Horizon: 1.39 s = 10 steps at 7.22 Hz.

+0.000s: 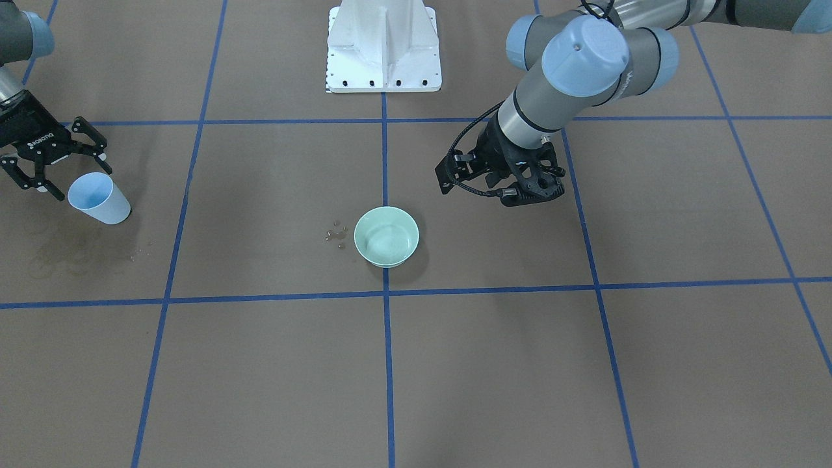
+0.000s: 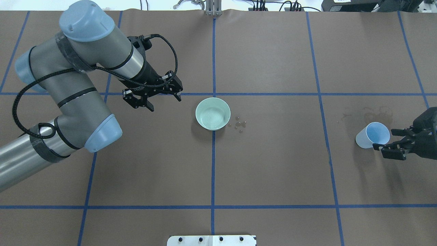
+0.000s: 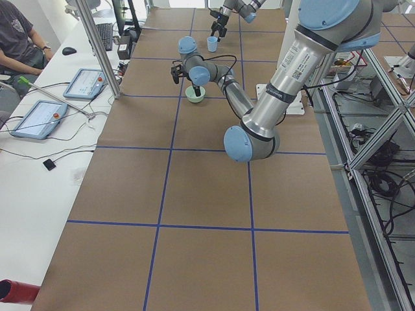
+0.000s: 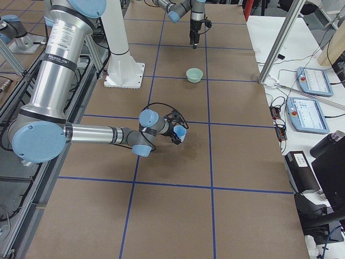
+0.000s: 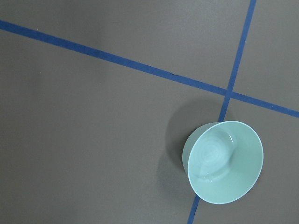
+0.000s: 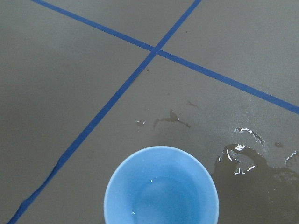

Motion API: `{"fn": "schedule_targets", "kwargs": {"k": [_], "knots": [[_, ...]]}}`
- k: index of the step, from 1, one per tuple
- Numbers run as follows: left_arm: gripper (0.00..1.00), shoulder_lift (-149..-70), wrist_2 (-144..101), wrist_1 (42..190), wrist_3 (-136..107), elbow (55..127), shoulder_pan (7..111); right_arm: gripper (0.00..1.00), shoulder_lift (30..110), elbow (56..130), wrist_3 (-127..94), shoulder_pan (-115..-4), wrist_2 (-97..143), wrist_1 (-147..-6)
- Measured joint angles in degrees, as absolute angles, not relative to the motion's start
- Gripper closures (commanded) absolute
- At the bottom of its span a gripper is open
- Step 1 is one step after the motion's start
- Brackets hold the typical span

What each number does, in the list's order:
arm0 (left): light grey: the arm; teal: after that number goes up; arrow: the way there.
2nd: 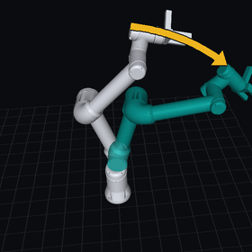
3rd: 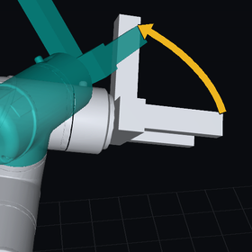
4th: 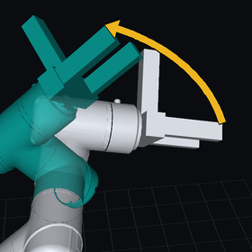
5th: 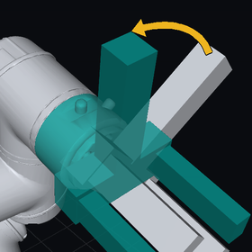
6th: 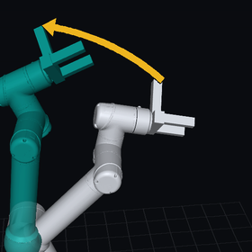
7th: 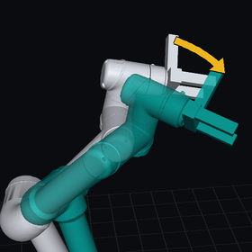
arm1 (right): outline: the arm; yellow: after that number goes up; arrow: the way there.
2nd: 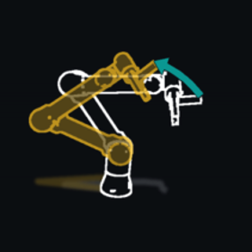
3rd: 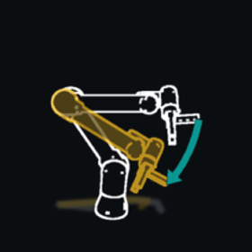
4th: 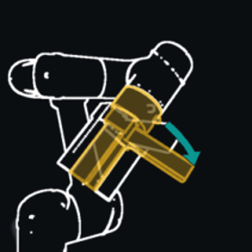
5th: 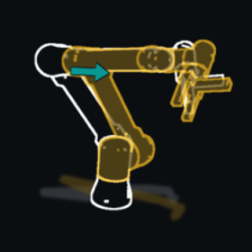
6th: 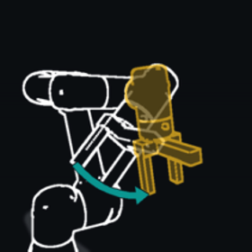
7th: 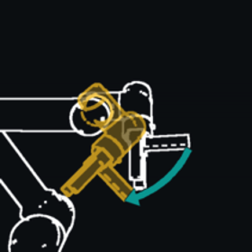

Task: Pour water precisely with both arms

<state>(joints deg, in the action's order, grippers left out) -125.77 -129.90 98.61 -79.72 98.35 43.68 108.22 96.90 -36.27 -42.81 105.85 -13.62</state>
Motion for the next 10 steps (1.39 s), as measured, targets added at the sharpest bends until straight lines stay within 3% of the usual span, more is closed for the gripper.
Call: {"fn": "schedule_targets", "kwargs": {"k": [10], "knots": [[0.08, -125.77, -129.92, 98.61, -79.68, 98.45, 43.84, 0.03, 105.49, 90.88, -40.03, -37.39, 96.58, -5.5]]}}
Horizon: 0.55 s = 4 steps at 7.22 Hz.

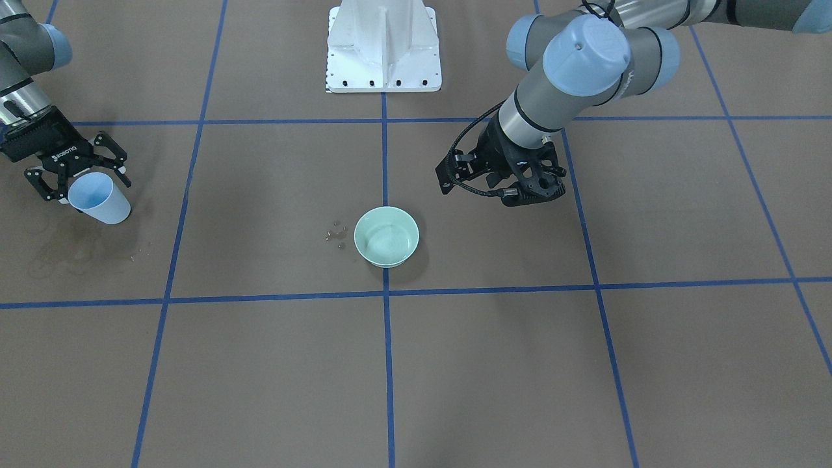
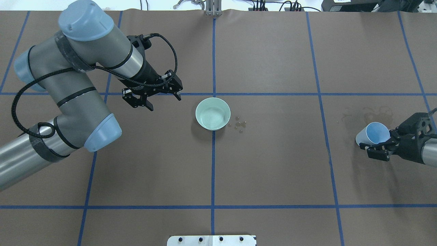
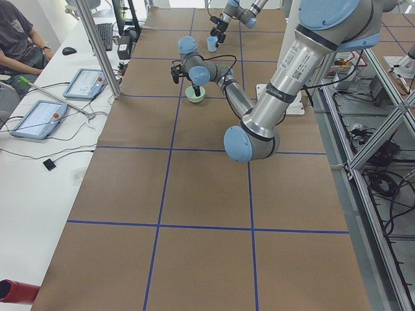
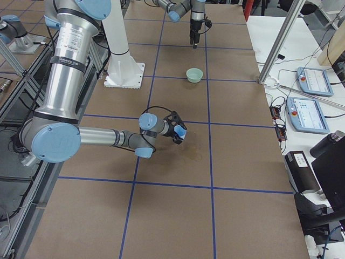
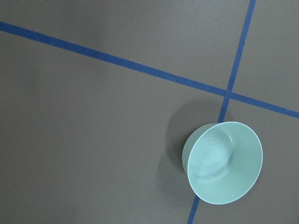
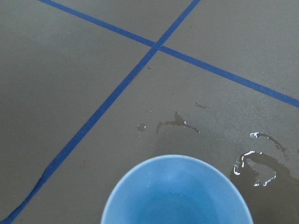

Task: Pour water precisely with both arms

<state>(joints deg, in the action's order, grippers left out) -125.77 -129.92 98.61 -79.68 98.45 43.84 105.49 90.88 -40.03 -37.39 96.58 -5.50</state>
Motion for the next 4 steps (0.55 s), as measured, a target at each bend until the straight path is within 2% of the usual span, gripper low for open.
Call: {"fn": "schedule_targets", "kwargs": {"k": [4], "knots": [[0.08, -125.7, -129.91, 98.61, -79.72, 98.69, 43.86, 0.04, 104.82, 88.41, -40.06, -37.13, 94.42, -1.51]]}}
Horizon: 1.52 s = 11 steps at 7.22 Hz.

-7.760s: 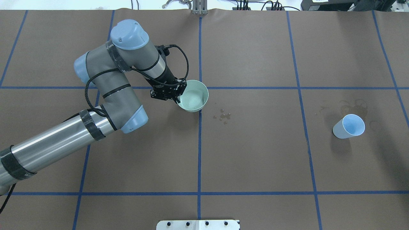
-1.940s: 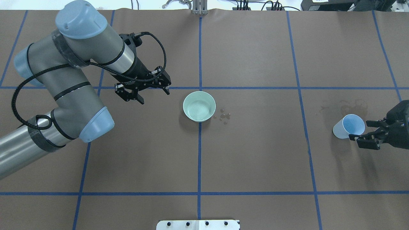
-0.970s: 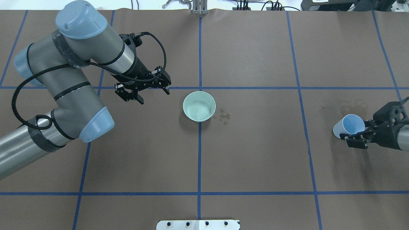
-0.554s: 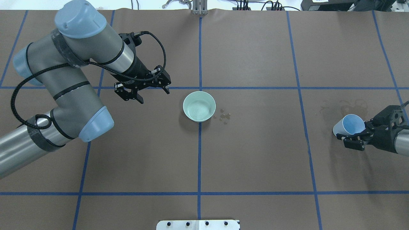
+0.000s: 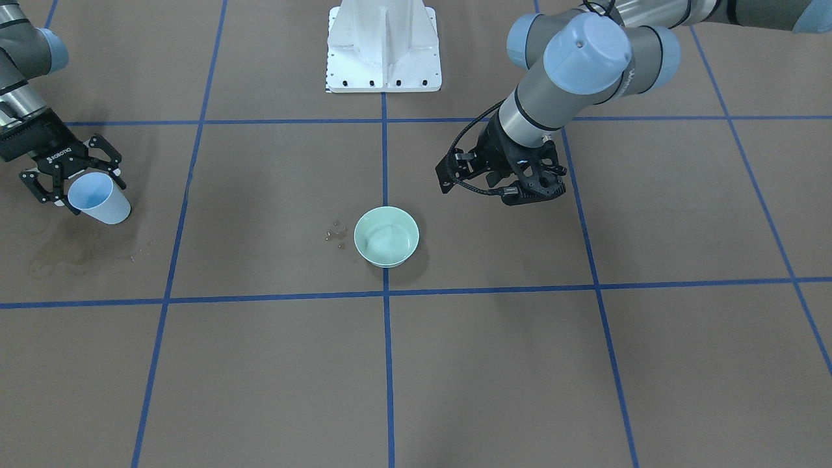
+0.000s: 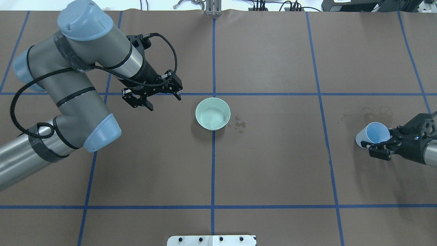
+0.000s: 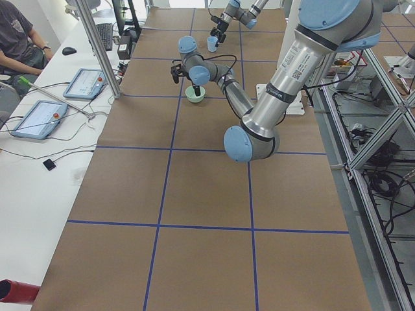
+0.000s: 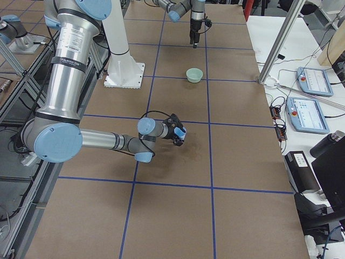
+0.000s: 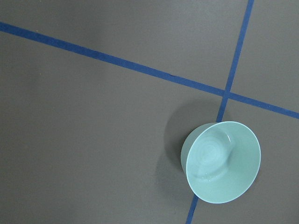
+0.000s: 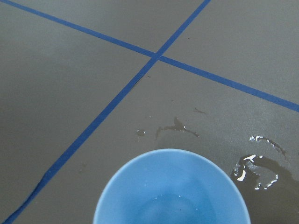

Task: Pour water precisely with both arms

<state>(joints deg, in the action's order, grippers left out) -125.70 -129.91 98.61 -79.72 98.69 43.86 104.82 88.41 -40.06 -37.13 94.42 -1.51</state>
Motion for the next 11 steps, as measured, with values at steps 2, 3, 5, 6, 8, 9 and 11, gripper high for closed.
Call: {"fn": "schedule_targets", "kwargs": {"k": [2, 3, 5, 6, 8, 9, 11], "knots": [[0.08, -125.69, -129.9, 98.59, -79.75, 98.7, 43.86, 0.19, 104.52, 88.32, -39.88, -37.1, 93.81, -1.42], [0.08, -125.69, -129.9, 98.58, -79.76, 98.7, 43.86, 0.48, 104.31, 88.28, -39.72, -37.06, 93.76, -1.36], [0.08, -125.71, -129.9, 98.61, -79.74, 98.7, 43.86, 0.89, 104.18, 88.25, -39.47, -37.04, 93.85, -1.2], [0.08, -125.71, -129.9, 98.61, -79.73, 98.7, 43.86, 1.0, 104.14, 88.34, -39.1, -37.06, 93.89, -1.17], [0.08, -125.74, -129.9, 98.61, -79.72, 98.7, 43.86, 1.0, 104.02, 89.56, -38.52, -37.14, 94.18, -1.26], [0.08, -125.76, -129.9, 98.61, -79.72, 98.73, 43.88, 1.0, 103.95, 90.81, -38.53, -37.22, 94.49, -1.62], [0.08, -125.76, -129.95, 98.61, -79.62, 98.77, 44.21, 1.0, 101.57, 94.48, -38.97, -38.48, 96.68, -7.83]]}}
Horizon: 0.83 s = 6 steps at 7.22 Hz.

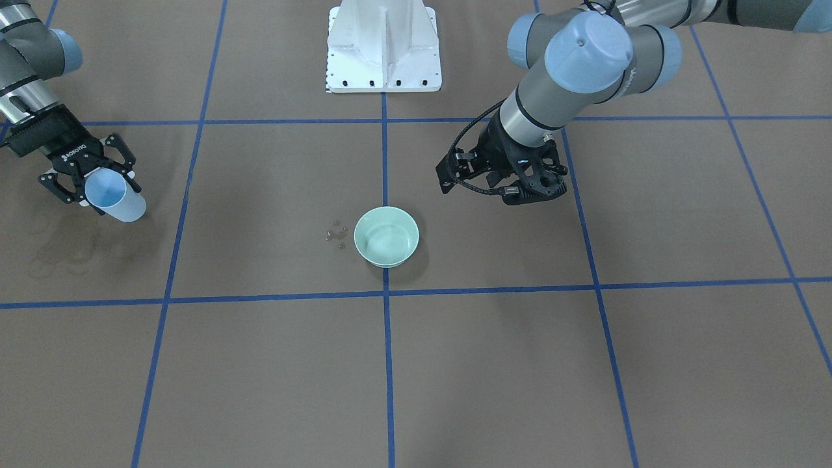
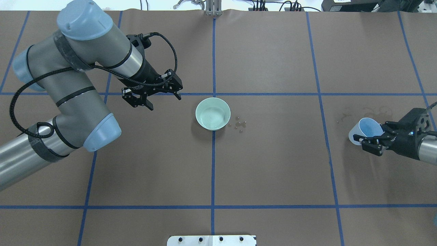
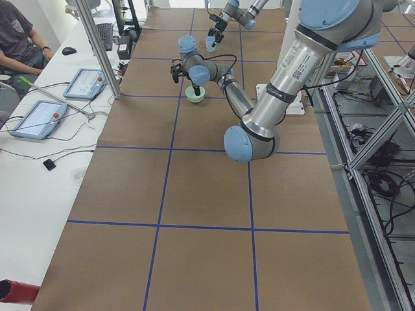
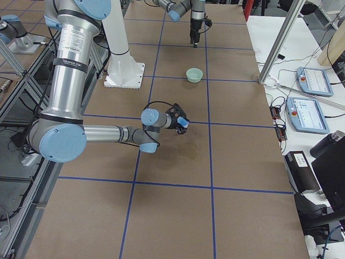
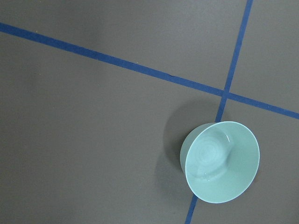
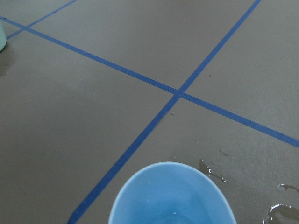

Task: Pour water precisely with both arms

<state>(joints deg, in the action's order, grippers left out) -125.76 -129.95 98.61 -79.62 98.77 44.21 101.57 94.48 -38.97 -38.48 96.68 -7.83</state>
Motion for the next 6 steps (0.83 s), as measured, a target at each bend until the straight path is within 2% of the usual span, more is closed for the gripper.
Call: {"fn": "schedule_targets", "kwargs": {"k": [3, 6], "knots": [[0.08, -124.6, -130.47, 98.52, -77.98, 98.75, 46.26, 1.0, 89.46, 101.32, -39.24, -39.69, 97.98, -32.29], [0.08, -120.46, -133.45, 98.79, -71.41, 98.82, 50.53, 1.0, 69.87, 101.51, -39.13, -37.6, 98.48, -60.32]]}}
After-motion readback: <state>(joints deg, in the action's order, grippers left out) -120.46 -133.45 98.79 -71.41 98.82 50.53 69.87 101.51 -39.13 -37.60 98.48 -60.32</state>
